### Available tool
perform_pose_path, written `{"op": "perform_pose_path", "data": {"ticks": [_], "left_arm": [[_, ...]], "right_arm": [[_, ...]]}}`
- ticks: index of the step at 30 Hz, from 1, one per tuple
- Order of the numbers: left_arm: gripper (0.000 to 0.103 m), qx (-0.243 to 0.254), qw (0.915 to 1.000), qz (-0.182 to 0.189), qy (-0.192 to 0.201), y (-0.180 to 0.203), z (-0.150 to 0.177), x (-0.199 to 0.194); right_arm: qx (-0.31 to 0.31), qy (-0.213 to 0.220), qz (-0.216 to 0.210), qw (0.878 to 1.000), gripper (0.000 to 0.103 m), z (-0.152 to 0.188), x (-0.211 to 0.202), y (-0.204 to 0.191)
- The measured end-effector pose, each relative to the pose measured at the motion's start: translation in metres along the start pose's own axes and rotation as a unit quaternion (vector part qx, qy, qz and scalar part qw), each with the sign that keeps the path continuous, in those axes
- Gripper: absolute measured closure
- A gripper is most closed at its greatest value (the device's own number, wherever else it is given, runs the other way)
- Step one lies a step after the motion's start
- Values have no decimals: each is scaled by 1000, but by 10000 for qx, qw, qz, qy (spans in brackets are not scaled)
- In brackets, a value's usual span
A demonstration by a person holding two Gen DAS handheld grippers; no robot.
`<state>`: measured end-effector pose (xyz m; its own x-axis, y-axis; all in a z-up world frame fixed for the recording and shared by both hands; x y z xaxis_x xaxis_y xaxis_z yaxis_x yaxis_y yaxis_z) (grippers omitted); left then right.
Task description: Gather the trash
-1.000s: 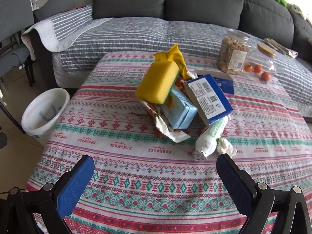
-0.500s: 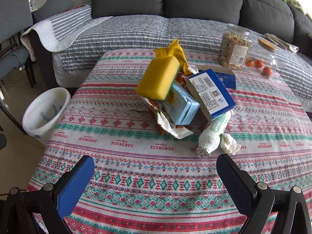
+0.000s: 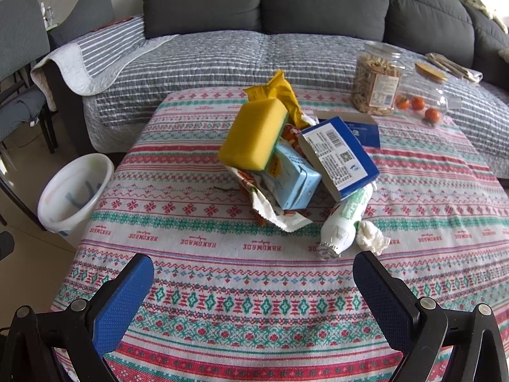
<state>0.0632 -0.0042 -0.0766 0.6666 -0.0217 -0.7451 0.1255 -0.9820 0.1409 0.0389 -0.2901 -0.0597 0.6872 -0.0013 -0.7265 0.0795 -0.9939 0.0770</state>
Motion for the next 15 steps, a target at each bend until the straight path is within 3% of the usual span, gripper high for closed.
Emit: {"op": "perform_pose_path", "data": {"ticks": [15], "left_arm": [[0,21,10000,-8,14,1,0,-1]], "right_arm": [[11,11,0,10000,0,1,0,0]]}}
Point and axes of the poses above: each gripper's, at about its wrist camera, not at the fingertips, and x roughly the way its jaws point, y to its right, z to its underside, the point moved 10 cm from there along x, roughly the way its jaws point, and after that the axes turned 11 degrees about -x, right-handed, at the moved point
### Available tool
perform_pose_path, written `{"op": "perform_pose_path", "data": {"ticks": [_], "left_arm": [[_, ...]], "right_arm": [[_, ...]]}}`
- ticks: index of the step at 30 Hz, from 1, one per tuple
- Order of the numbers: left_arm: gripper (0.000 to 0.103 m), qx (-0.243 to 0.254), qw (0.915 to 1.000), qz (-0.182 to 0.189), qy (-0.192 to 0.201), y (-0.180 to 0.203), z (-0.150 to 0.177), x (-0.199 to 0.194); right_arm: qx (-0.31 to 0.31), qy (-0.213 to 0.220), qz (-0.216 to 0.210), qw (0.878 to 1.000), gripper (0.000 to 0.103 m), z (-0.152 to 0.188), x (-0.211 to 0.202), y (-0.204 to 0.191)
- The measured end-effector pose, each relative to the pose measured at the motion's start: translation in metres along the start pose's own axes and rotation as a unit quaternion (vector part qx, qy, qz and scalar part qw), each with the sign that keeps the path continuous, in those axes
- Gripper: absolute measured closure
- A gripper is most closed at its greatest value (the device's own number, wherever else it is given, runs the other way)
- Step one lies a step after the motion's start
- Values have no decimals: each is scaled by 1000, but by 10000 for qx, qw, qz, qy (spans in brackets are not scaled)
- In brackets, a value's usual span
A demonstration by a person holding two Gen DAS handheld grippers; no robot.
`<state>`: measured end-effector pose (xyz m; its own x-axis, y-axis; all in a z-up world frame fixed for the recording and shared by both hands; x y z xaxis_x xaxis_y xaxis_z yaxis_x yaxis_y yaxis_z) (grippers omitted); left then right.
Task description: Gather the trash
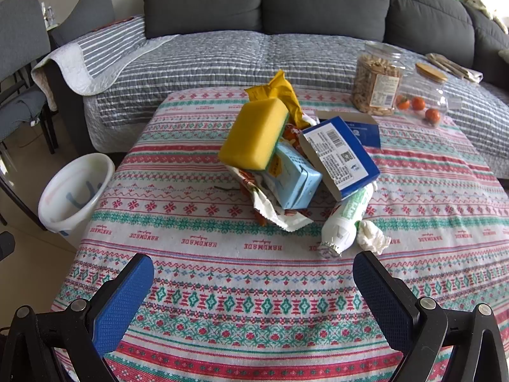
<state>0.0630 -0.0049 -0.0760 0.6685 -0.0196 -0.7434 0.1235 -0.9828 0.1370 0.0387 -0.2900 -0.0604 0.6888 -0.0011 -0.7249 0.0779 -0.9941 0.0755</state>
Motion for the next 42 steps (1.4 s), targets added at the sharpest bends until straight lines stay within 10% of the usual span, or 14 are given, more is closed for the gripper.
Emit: {"op": "perform_pose_path", "data": {"ticks": [42], "left_arm": [[0,-50,9999,-97,28,2,-5,3]], "right_arm": [[280,-148,-97,9995,0,-8,-11,15]]}}
Point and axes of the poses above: each gripper's, at about its wrist camera, not at the fingertips, and x roughly the way its jaws point, y to its right, z to its underside, the point moved 10 cm from there along x, roughly the way its jaws point, and after that the axes turned 11 degrees about -x, right-handed, at the moved point
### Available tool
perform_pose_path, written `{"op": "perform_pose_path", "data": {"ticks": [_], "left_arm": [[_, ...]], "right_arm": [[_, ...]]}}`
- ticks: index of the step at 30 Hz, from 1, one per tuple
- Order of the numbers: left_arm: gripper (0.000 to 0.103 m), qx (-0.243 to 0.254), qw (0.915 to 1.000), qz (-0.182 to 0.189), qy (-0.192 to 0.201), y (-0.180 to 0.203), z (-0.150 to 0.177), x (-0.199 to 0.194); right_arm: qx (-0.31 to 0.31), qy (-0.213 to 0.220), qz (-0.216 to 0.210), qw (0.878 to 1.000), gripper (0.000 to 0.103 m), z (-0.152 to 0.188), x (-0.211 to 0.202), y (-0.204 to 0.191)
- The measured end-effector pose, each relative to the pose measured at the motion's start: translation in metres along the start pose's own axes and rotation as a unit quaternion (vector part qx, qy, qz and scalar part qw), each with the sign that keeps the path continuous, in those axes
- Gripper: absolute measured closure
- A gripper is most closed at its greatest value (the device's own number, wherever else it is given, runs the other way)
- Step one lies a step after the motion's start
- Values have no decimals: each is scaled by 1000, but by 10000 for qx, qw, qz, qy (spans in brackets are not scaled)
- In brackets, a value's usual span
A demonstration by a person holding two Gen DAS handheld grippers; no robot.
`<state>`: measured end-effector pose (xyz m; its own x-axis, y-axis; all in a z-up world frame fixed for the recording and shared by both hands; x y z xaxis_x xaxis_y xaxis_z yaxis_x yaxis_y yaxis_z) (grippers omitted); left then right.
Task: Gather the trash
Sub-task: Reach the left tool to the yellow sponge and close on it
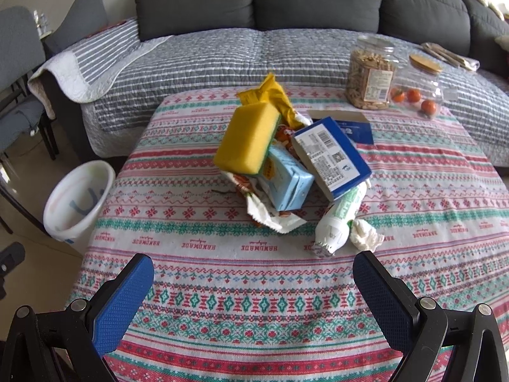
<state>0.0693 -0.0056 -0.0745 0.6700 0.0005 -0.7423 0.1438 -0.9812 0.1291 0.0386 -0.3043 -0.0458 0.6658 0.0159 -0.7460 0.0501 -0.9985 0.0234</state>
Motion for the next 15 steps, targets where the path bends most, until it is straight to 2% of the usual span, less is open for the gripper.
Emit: {"op": "perform_pose_path", "data": {"ticks": [7,11,15], "left_arm": [[0,278,9995,158,-27,32,-21,3],[0,730,9957,443,-349,71,-29,15],[0,1225,9866,813,-702,116,-28,28]], "right_arm": [[255,-251,213,9991,0,-27,-1,50],[263,-440,356,9980,0,-36,4,82],[374,-653,137,9971,0,-38,19,104]]}}
Point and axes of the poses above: each gripper's, at about its wrist camera, not at the fingertips, and x roughly the way its jaws point, y to its right, z to its underside, the point moved 10 cm from there along x, roughly the way its jaws point, and after that the axes turned 11 degrees about -x, right-handed, at the moved point
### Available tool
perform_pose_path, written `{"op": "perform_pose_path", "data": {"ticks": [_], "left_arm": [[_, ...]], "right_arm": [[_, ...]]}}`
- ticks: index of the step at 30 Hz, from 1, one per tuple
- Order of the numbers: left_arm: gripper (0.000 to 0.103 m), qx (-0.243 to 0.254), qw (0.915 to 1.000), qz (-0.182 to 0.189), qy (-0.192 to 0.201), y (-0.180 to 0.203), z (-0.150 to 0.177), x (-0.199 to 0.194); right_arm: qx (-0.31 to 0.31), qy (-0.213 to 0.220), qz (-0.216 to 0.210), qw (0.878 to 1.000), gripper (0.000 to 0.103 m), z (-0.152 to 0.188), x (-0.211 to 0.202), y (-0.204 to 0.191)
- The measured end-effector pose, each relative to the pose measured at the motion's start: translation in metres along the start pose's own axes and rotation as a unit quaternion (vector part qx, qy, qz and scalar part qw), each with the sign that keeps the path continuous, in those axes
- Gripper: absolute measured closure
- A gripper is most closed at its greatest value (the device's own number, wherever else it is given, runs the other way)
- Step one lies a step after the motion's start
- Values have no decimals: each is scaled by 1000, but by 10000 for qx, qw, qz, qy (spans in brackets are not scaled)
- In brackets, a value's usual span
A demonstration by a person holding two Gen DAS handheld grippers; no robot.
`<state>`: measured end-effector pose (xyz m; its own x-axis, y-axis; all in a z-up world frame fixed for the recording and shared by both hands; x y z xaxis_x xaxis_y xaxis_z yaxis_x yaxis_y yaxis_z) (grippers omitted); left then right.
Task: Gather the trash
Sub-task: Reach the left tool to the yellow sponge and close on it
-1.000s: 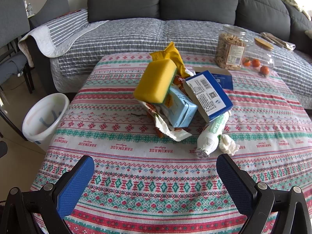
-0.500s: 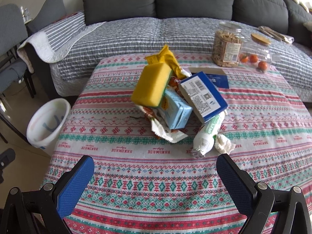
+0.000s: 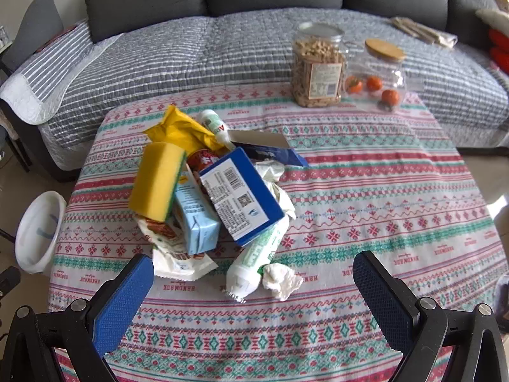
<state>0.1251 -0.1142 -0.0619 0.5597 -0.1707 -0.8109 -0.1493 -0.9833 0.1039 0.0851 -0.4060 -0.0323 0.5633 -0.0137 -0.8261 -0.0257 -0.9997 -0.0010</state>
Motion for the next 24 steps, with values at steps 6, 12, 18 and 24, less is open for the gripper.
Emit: {"op": "perform_pose_path", "data": {"ticks": [6,12,18,24], "left_arm": [[1,298,9979,462,-356,46,-16,35],[6,359,9925,965,-662,84,-29,77],[13,516,9867,1358,-736,119,-43,112],[20,503,9840,1545,-733,141,-51,139]], "right_arm": [[166,-262,-213,9993,3,1,42,24],[660,-900,-561,9922,9,10,82,46],[653,-895,-551,9923,9,10,90,59],[504,-897,-590,9929,9,13,98,58]]}}
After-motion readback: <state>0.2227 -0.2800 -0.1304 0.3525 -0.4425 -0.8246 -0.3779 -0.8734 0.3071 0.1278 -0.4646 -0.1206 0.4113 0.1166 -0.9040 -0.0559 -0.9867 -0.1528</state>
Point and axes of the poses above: each gripper's, at about its wrist camera, not at the fingertips, and x roughly the way its jaws point, y to its right, z to its underside, the point moved 10 cm from there along x, roughly the way its jaws point, and after that the axes turned 11 degrees about -x, right-handed, at the moved point
